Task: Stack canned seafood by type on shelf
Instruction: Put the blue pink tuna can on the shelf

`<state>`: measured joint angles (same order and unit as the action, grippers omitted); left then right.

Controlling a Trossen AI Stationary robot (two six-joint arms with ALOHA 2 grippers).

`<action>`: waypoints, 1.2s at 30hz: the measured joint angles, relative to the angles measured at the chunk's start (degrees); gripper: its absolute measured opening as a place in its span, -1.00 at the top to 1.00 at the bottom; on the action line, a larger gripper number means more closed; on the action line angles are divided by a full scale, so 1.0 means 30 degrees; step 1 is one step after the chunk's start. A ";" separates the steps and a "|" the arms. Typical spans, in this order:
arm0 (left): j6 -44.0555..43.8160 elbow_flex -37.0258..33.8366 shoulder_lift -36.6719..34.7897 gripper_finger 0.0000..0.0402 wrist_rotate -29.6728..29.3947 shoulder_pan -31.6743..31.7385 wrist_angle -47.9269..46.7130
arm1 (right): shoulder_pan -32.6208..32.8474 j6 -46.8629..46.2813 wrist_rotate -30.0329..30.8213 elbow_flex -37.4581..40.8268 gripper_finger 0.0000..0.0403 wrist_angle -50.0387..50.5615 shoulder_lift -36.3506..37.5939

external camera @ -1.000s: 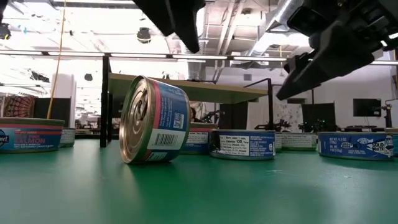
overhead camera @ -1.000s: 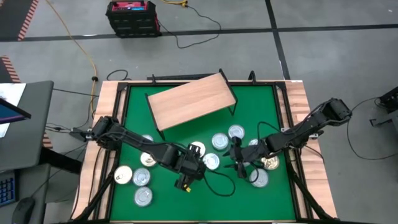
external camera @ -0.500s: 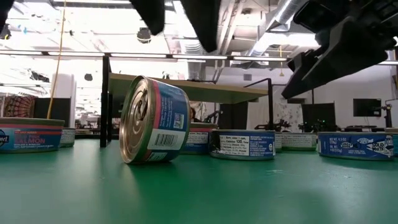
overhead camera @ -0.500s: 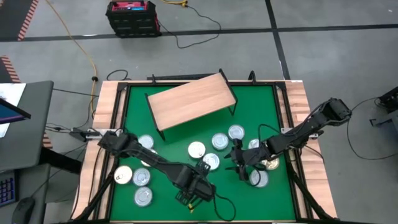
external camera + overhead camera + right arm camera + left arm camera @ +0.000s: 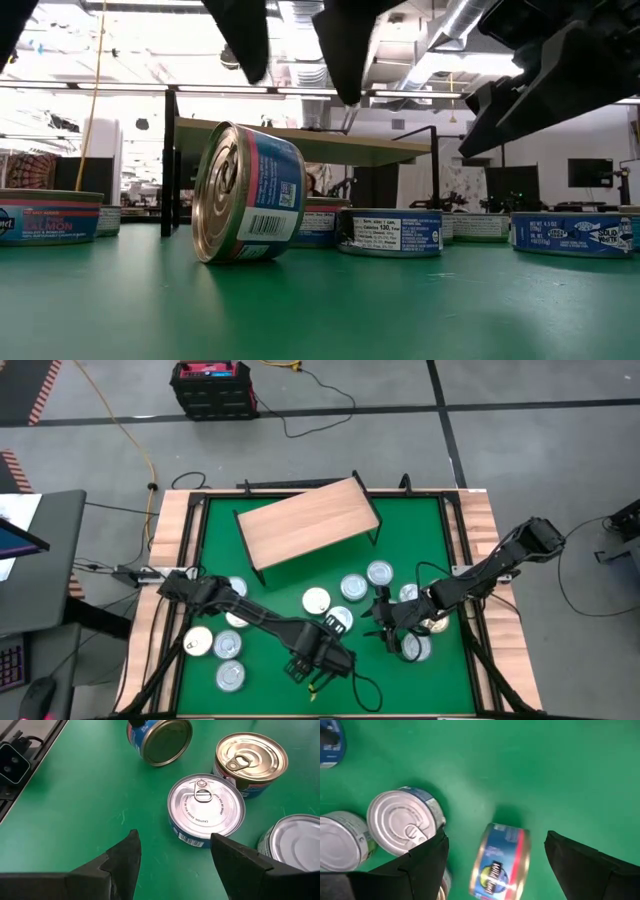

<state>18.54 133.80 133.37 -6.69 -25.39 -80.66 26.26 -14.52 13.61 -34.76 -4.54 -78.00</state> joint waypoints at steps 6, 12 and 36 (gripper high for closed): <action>0.0192 -0.0013 -0.0011 -0.58 0.0136 0.0085 -0.0309 | 0.0000 -0.0007 0.0003 0.0000 -0.32 0.0061 0.0000; 0.0615 -0.1168 0.0405 -0.58 -0.0077 0.0141 -0.0959 | 0.0000 -0.0016 0.0000 0.0000 -0.32 0.0102 0.0000; 0.0483 -0.3637 0.0382 0.13 -0.1522 0.0206 -0.1653 | -0.0009 -0.0022 0.0001 0.0000 -0.32 0.0090 0.0000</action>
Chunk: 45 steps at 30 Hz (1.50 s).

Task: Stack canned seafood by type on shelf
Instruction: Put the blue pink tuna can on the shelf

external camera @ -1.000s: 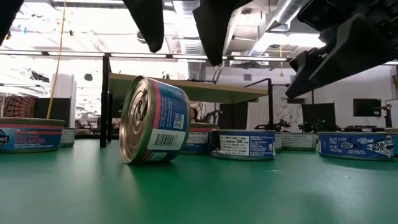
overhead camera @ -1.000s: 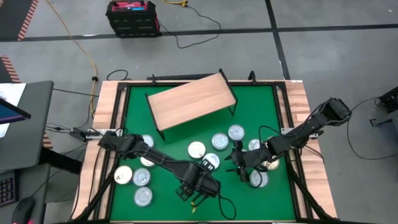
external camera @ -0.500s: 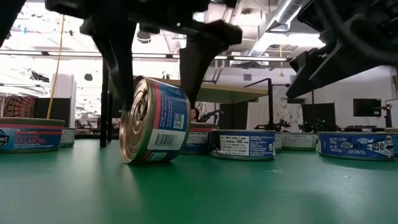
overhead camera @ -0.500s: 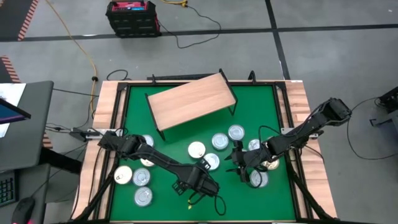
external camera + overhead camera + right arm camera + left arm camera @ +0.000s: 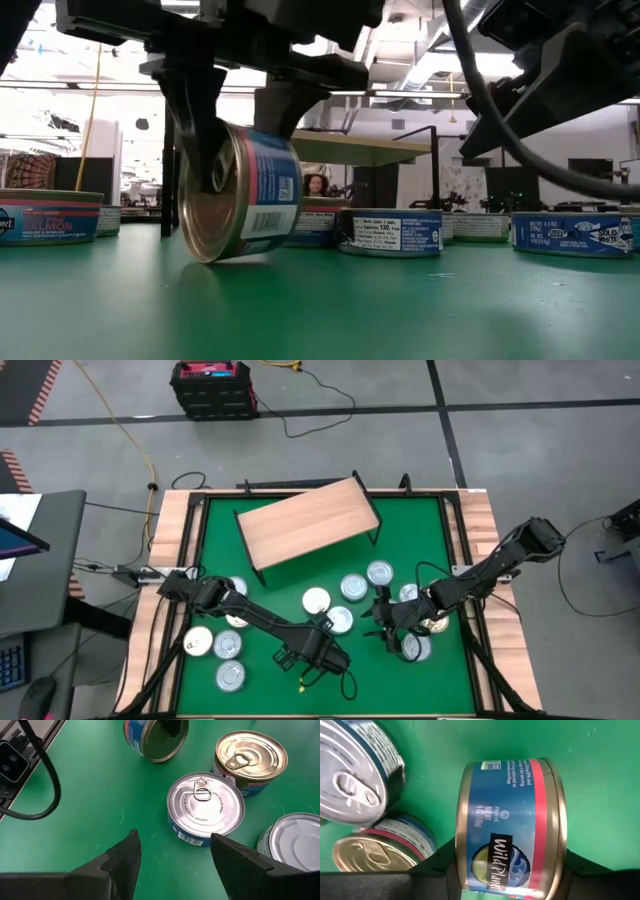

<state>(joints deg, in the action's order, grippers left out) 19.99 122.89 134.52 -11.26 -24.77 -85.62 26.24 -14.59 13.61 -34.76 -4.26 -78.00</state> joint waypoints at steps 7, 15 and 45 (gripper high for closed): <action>-0.2553 -0.0020 -0.0813 0.12 0.0275 0.0213 -0.1494 | -0.0006 0.0000 -0.0001 0.0000 -0.32 -0.0003 0.0000; -0.5405 -0.0079 -0.4738 0.11 0.0957 0.2236 -0.1415 | 0.0132 0.0007 -0.0001 0.0000 -0.32 0.0012 0.0000; -1.0942 -1.7187 -2.0695 0.03 1.1042 1.7904 1.1647 | 0.0081 0.1088 -0.0004 0.0000 -0.31 -0.0965 0.0000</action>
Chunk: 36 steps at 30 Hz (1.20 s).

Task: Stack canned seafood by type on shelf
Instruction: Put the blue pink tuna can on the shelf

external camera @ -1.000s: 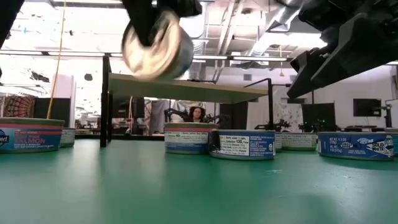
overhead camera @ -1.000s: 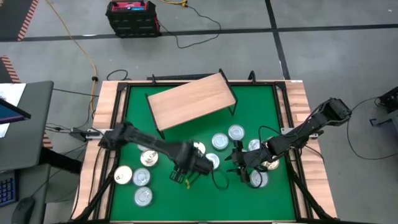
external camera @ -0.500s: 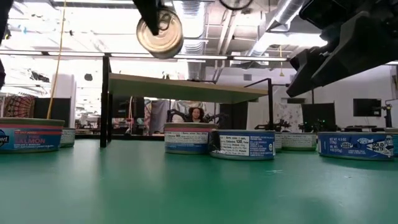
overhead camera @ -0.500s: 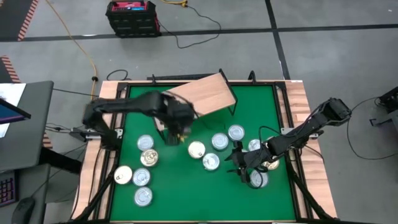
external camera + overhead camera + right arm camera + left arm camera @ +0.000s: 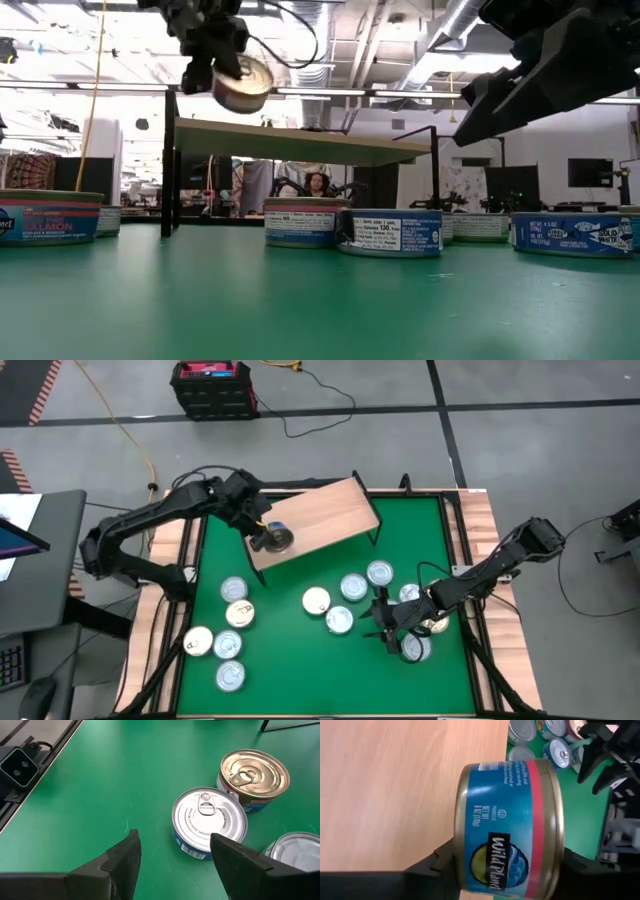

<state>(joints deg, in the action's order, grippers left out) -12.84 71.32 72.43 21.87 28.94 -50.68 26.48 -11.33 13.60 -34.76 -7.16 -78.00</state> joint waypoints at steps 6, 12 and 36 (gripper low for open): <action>-0.1639 -0.0974 -0.0419 0.00 0.0099 0.0449 0.0551 | 0.0000 -0.0010 0.0002 0.0000 -0.31 -0.0148 0.0000; -0.1742 -0.1113 -0.0419 -0.01 -0.1493 0.0449 0.0710 | 0.0000 -0.0043 -0.0002 0.0000 -0.31 -0.0229 0.0002; 0.1494 -0.1098 -0.0404 -0.34 -0.1984 -0.0003 0.1109 | 0.0000 -0.0066 -0.0005 0.0000 -0.31 -0.0346 0.0000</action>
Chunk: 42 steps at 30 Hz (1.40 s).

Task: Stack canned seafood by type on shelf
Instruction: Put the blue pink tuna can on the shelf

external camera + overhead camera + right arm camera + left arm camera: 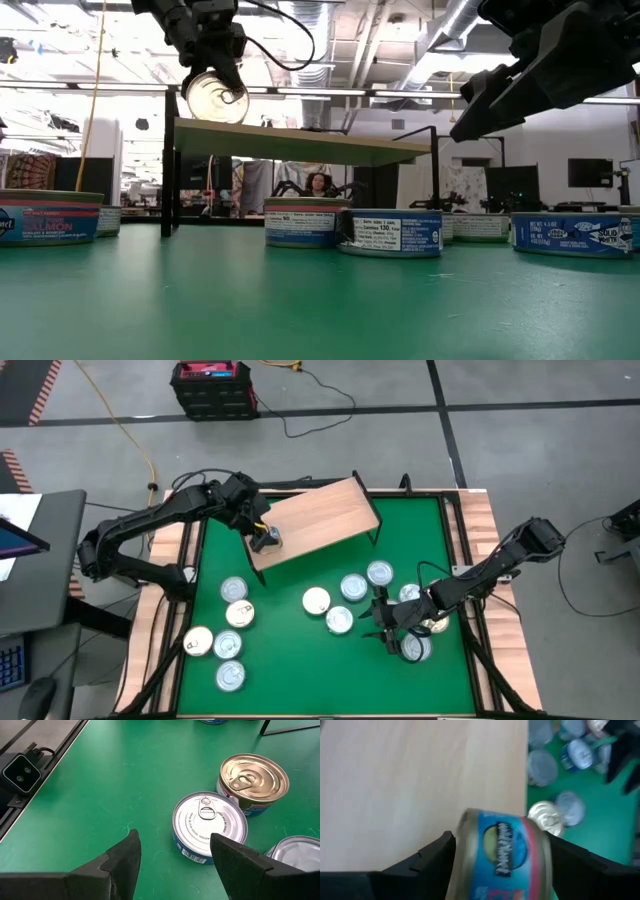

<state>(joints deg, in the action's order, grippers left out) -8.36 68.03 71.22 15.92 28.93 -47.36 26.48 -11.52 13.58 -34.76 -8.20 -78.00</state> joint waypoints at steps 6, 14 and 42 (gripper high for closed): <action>0.1883 0.0000 0.0000 -0.33 -0.2070 -0.0966 -0.0028 | 0.0000 0.0152 0.0000 0.0000 -0.31 -0.0232 0.0000; 0.0149 0.0000 0.0007 -0.01 -0.0945 -0.0788 -0.0053 | 0.0007 0.0298 0.0000 0.0000 -0.32 -0.0309 0.0000; -0.1436 0.0018 0.2304 -0.05 0.2967 0.2251 0.2540 | -0.0117 0.0168 -0.0022 0.0000 -0.31 -0.0558 0.0000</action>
<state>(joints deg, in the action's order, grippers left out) -12.67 68.08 78.13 24.82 35.68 -39.74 26.13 -11.02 13.52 -34.76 -9.87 -78.00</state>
